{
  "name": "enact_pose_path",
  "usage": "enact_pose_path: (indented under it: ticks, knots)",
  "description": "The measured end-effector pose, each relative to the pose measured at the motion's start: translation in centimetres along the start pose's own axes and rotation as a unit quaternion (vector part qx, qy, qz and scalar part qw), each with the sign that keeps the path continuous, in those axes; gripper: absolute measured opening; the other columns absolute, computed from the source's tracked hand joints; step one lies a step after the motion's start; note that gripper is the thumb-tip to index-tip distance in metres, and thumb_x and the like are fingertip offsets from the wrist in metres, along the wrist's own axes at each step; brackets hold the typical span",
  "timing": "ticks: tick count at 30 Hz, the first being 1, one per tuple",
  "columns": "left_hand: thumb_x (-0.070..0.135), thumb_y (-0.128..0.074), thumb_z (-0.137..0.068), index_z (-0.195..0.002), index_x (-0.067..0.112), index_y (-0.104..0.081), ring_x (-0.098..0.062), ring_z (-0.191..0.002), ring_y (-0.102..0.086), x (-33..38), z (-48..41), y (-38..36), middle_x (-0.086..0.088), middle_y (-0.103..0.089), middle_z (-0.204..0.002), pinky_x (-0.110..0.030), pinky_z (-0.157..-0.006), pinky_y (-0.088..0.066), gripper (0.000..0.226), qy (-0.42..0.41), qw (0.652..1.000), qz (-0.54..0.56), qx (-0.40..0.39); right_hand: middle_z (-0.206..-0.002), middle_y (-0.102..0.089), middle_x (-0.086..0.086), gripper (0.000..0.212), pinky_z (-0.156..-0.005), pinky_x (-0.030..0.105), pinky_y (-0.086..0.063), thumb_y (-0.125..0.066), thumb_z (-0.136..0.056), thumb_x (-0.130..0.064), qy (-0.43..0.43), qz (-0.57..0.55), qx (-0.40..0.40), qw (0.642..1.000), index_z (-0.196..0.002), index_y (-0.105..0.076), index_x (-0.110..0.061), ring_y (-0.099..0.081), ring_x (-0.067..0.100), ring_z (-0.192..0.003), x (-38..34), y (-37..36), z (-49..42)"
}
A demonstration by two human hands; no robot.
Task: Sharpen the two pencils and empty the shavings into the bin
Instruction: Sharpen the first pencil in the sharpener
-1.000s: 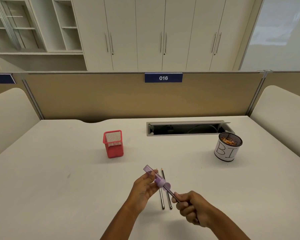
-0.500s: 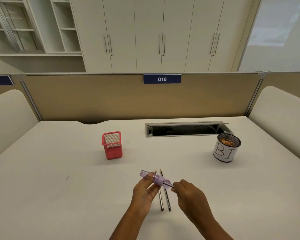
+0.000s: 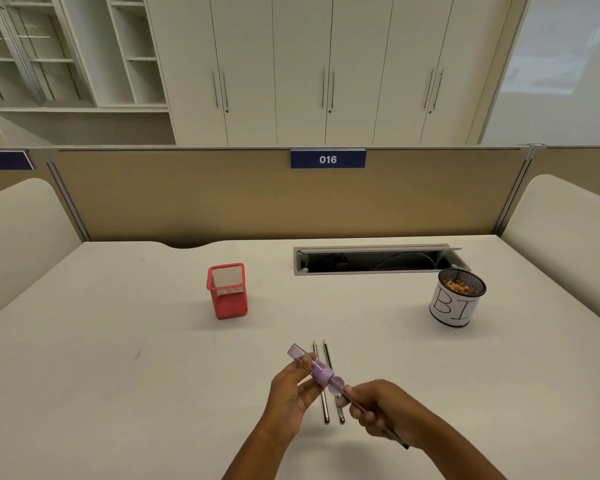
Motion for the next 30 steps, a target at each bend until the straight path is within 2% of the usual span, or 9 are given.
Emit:
enact_pose_path:
  ticks: [3,6,10,13,16,19,21,25,30]
  knots:
    - [0.005,-0.050,-0.091,-0.079,-0.003,-0.059,-0.022,-0.053,-0.069,-0.1,-0.1,0.0,-0.016,-0.063,-0.074,-0.026,-0.049,-0.058,0.018,0.006,0.999,0.047,0.009,-0.066,-0.059,-0.004,0.014,-0.048,0.014,-0.036,-0.052,-0.090,-0.036,0.155,0.271,0.143,0.939,-0.088,-0.052,-0.022,-0.051,0.004,-0.050,-3.3,0.6,1.1]
    - [0.006,-0.051,-0.091,-0.079,-0.003,-0.057,-0.020,-0.048,-0.068,-0.3,-0.3,0.4,-0.011,-0.068,-0.055,-0.029,-0.048,-0.057,0.016,0.016,0.993,0.110,0.027,-0.080,-0.057,-0.007,0.030,-0.061,0.018,-0.035,-0.063,-0.081,-0.041,0.292,0.489,0.270,0.777,-0.102,-0.045,-0.030,-0.055,0.009,-0.070,-5.6,0.0,3.4]
    - [0.008,-0.052,-0.090,-0.081,-0.002,-0.057,-0.022,-0.050,-0.069,-0.1,-0.4,0.9,-0.014,-0.069,-0.065,-0.030,-0.049,-0.057,0.015,0.016,0.988,0.146,0.036,-0.047,-0.054,-0.004,0.043,-0.038,0.017,-0.024,-0.090,-0.044,-0.022,0.399,0.615,0.331,0.595,-0.073,-0.059,-0.027,-0.051,0.011,-0.038,-5.6,-1.1,3.6]
    - [0.008,-0.052,-0.090,-0.080,-0.002,-0.057,-0.024,-0.054,-0.069,-0.1,-0.3,0.7,-0.017,-0.062,-0.079,-0.030,-0.050,-0.057,0.015,0.014,0.989,0.139,0.040,-0.045,-0.051,-0.003,0.012,-0.034,0.015,-0.020,-0.060,-0.071,-0.020,0.458,0.638,0.356,0.507,-0.062,-0.068,-0.021,-0.046,0.015,-0.033,-5.9,-1.7,4.5]
    - [0.007,-0.052,-0.091,-0.078,-0.001,-0.059,-0.027,-0.069,-0.065,0.2,-0.4,0.6,-0.012,-0.069,-0.064,-0.027,-0.054,-0.057,0.017,-0.006,0.996,0.086,0.037,-0.051,-0.053,-0.001,0.030,-0.040,0.019,-0.015,-0.042,-0.082,-0.027,0.377,0.601,0.334,0.620,-0.067,-0.067,-0.019,-0.044,0.016,-0.039,-5.4,-0.8,3.6]
    - [0.006,-0.052,-0.091,-0.078,0.000,-0.060,-0.024,-0.061,-0.068,0.7,-0.3,0.7,-0.010,-0.069,-0.063,-0.023,-0.053,-0.058,0.017,-0.022,0.998,0.036,0.035,-0.042,-0.042,-0.004,0.033,-0.041,0.015,-0.020,-0.047,-0.092,-0.021,0.220,0.376,0.199,0.878,-0.064,-0.064,-0.020,-0.034,0.007,-0.041,-3.7,1.1,1.0]
    - [0.007,-0.051,-0.091,-0.079,0.000,-0.061,-0.023,-0.065,-0.066,0.7,-0.3,0.6,-0.013,-0.064,-0.076,-0.022,-0.052,-0.058,0.016,-0.020,0.999,0.016,0.031,-0.038,-0.032,-0.010,0.035,-0.034,0.013,-0.016,-0.046,-0.092,-0.015,0.081,0.132,0.078,0.985,-0.062,-0.063,-0.016,-0.024,0.004,-0.033,-1.1,1.5,0.2]
    - [0.008,-0.053,-0.090,-0.085,0.001,-0.062,-0.025,-0.070,-0.064,0.7,-0.2,0.5,-0.015,-0.063,-0.082,-0.022,-0.053,-0.058,0.012,-0.009,1.000,-0.009,0.020,-0.041,-0.032,-0.004,0.038,-0.027,0.009,-0.012,-0.044,-0.095,-0.016,-0.046,-0.089,-0.006,0.995,-0.068,-0.068,-0.005,-0.019,0.004,-0.028,1.4,0.2,0.4]
    - [0.005,-0.056,-0.088,-0.086,-0.002,-0.061,-0.020,-0.051,-0.069,0.7,-0.6,1.1,-0.018,-0.062,-0.084,-0.025,-0.050,-0.058,0.009,-0.012,0.999,0.020,0.042,-0.059,-0.056,-0.007,0.003,-0.041,0.013,-0.031,-0.062,-0.085,-0.023,0.194,0.211,0.145,0.947,-0.087,-0.060,-0.023,-0.042,0.004,-0.037,-2.5,1.1,1.5]
Point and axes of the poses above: each hand's wrist, its own z-axis away from the middle knuckle, its own y-axis out of the back of the hand, x = y × z, the point moved 9 cm from there along -z, towards the middle knuckle
